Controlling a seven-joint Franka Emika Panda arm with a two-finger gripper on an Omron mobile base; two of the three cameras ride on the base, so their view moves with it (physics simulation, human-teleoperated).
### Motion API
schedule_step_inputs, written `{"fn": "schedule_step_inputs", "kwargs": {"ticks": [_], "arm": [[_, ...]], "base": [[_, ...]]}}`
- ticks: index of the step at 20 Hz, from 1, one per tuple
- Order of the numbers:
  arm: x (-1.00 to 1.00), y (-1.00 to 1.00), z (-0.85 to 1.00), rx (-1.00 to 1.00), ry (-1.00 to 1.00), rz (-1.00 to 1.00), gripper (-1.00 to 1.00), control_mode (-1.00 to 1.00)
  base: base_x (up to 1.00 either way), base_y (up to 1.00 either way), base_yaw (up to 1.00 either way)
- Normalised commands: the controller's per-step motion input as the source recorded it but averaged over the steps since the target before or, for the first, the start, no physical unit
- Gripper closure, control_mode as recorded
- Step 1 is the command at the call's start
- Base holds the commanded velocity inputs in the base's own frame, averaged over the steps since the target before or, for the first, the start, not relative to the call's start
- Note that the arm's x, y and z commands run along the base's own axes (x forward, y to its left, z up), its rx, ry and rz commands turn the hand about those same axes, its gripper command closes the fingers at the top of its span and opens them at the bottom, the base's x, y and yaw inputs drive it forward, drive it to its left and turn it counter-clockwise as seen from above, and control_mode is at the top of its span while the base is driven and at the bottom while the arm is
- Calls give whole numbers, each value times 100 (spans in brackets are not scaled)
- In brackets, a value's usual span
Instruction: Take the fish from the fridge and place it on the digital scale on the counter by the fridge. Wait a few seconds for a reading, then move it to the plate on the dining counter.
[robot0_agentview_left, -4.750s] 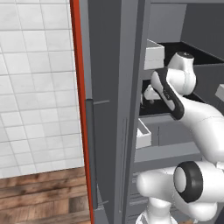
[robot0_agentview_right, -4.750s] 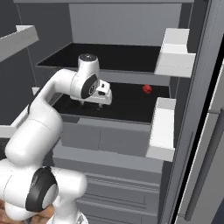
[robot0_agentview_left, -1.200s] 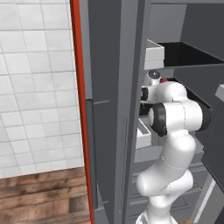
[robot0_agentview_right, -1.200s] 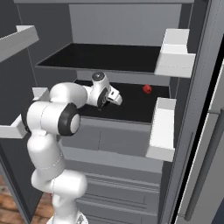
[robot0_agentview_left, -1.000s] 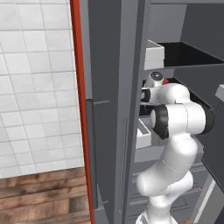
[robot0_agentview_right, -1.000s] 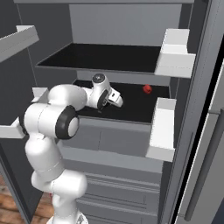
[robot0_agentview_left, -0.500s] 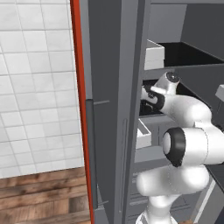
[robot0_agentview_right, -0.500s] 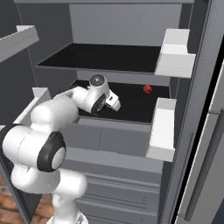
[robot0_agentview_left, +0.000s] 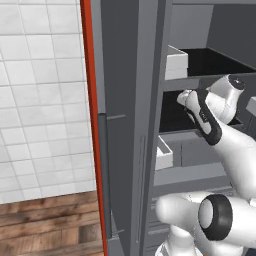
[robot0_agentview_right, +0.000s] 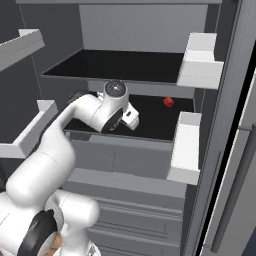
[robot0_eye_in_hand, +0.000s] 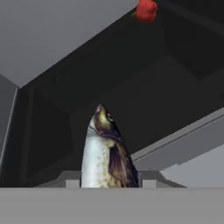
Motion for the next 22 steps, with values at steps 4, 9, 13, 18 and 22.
{"fn": "schedule_step_inputs", "kwargs": {"ticks": [4, 9, 13, 18, 22], "arm": [[-100, -3, 37, -1, 18, 0, 100, -100], [-94, 0, -3, -12, 23, 0, 100, -100], [-40, 0, -27, -18, 17, 0, 100, -100], [-11, 1, -38, -20, 10, 0, 100, -100], [-25, 0, -15, -6, 5, 0, 100, 100]], "base": [[0, 0, 0], [0, 0, 0], [0, 0, 0], [0, 0, 0], [-21, 0, 0]]}}
